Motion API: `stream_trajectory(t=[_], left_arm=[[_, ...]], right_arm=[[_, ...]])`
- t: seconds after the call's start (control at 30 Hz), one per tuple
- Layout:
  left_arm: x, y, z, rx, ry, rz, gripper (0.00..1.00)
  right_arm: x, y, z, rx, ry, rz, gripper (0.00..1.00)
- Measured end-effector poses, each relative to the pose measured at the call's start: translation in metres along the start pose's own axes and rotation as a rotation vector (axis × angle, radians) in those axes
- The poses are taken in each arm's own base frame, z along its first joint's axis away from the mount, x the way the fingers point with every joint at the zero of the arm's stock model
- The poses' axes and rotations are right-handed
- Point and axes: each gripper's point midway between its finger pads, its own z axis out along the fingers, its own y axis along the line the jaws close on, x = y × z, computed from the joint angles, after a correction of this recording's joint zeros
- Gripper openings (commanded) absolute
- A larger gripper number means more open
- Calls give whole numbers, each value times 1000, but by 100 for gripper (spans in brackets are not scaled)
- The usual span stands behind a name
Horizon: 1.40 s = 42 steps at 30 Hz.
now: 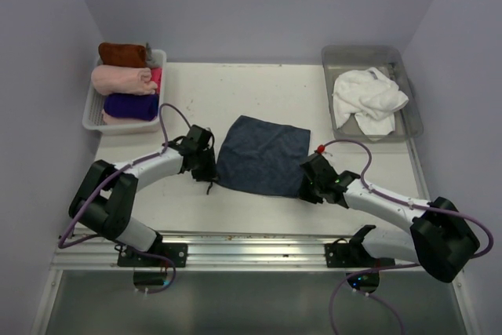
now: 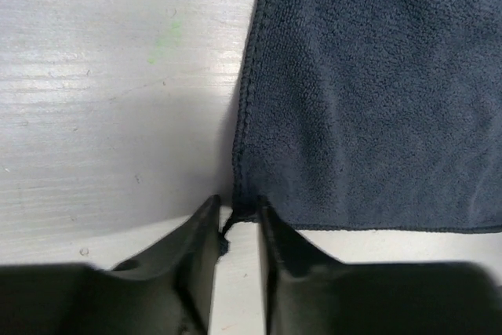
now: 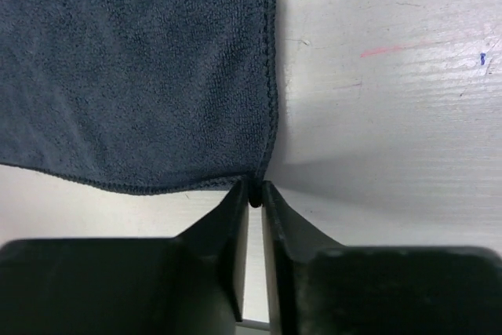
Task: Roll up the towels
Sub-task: Flatten the towel
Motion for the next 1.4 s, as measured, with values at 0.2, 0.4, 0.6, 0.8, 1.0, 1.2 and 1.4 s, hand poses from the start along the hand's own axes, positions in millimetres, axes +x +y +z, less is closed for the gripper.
stream_trajectory(t=[0.2,0.4,0.6,0.8,1.0,1.2,1.4], left_arm=[[1,1,2,-6,6,-5,0],[1,1,0,-11,10,-7,0],[-25,-20,-18,33,-50,-5,0],[-85,-54,-56,123,-204,10,0],[-148,-78,-119,183,-399,39,0],[-181,-97,-212,278,-621,72,0],[-176,-96,-261,317,-727,81,0]], right_arm=[[-2,-1,0,4,-6,4,0],[-5,-2,-1,6,-22,1,0],[-33,8,-19,-9,-130,-43,0],[-103,59,-60,-76,-320,-116,0],[-161,104,-116,-160,-497,-182,0],[-182,114,-159,-204,-597,-235,0],[-183,113,-199,-276,-647,-254,0]])
